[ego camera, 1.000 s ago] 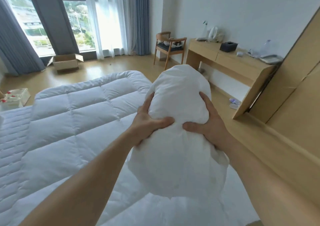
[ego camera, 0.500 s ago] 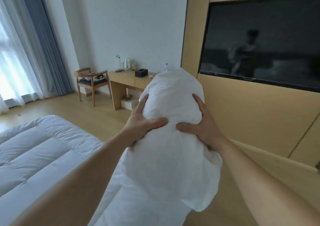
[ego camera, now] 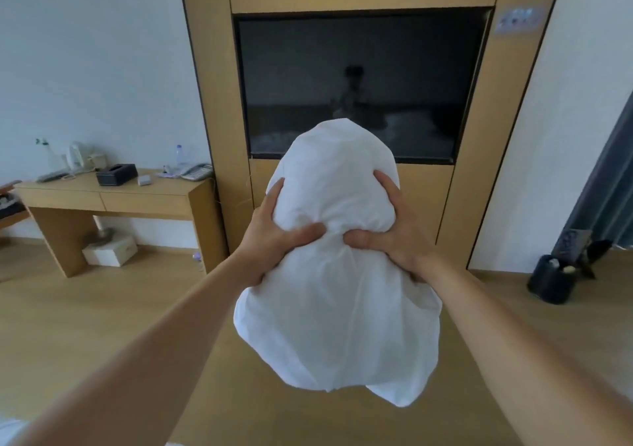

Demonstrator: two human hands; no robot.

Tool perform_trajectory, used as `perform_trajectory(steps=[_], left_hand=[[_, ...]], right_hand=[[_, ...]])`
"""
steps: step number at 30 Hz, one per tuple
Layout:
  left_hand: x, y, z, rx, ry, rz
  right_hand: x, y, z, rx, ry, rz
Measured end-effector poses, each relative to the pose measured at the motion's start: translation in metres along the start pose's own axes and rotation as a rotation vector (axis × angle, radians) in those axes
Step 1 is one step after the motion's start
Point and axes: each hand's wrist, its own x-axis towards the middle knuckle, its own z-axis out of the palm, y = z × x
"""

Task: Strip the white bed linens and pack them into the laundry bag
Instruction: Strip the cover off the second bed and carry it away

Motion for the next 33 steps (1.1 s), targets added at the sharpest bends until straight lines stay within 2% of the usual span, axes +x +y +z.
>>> perform_trajectory(steps=[15,21,33], left_hand=[[0.262,-0.006,0.170,-0.144,-0.366,0.146],[0.330,-0.004,0.285,-0.190,-0.511,0.167],[0.451,0.038,0.546,-0.202,-0.664,0.238]], right_hand=[[0.144,0.107,-0.150,-0.138,0.345,0.097],[0.158,0.163,-0.240,-0.239,0.490,0.210],[0.195,0.277,-0.467,-0.315,0.659,0.240]])
